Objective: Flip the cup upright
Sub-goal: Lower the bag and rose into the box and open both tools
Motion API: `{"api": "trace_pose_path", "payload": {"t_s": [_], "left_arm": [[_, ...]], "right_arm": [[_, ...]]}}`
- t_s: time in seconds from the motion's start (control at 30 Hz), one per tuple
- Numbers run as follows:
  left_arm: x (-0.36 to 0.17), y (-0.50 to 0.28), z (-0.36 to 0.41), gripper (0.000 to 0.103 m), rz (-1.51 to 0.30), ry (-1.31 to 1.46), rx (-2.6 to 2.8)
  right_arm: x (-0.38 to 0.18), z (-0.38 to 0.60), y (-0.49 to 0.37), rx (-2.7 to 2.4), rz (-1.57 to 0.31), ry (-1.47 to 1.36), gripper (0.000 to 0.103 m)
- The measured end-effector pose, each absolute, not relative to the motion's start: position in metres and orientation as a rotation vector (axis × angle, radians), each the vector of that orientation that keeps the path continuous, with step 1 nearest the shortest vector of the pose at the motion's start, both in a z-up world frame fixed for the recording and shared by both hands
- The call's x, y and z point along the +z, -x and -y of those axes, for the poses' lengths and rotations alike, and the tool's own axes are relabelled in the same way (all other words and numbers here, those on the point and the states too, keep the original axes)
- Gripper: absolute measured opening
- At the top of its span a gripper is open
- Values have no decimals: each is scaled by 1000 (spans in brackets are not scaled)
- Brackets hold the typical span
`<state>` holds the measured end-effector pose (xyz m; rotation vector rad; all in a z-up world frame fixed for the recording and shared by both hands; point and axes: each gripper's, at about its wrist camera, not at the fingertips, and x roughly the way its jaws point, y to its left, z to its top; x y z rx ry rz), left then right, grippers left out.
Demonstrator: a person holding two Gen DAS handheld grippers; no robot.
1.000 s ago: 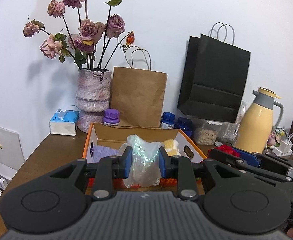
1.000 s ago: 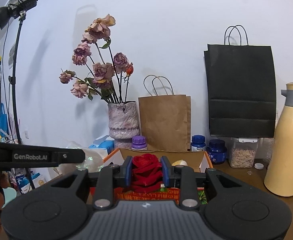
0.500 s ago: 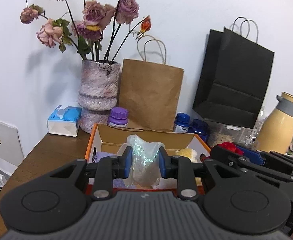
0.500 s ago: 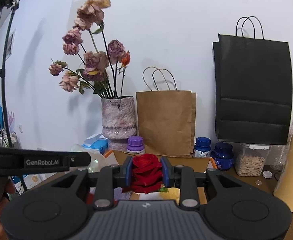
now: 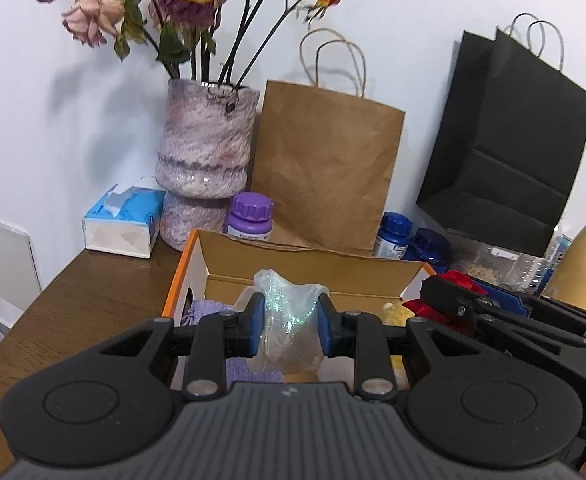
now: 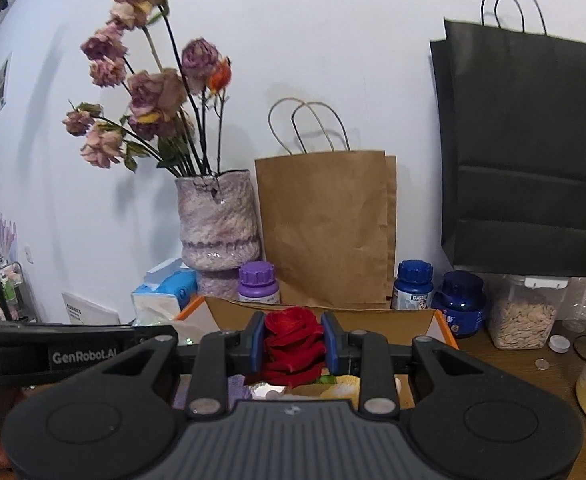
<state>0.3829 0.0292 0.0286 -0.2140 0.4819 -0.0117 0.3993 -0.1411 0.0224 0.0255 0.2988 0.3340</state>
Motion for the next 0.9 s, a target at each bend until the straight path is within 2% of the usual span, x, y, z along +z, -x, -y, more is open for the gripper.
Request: {"api": "trace_pose_path", "payload": {"t_s": [0.47,0.9], "left_arm": [[6,-422,-32,28,-505,201,30],[-6,-431,-28,29,-509,167,30]], "right_arm": [[-10,139,-448,316,-358,-80,28],[-26,144,-457,305,-365,-92,28]]}}
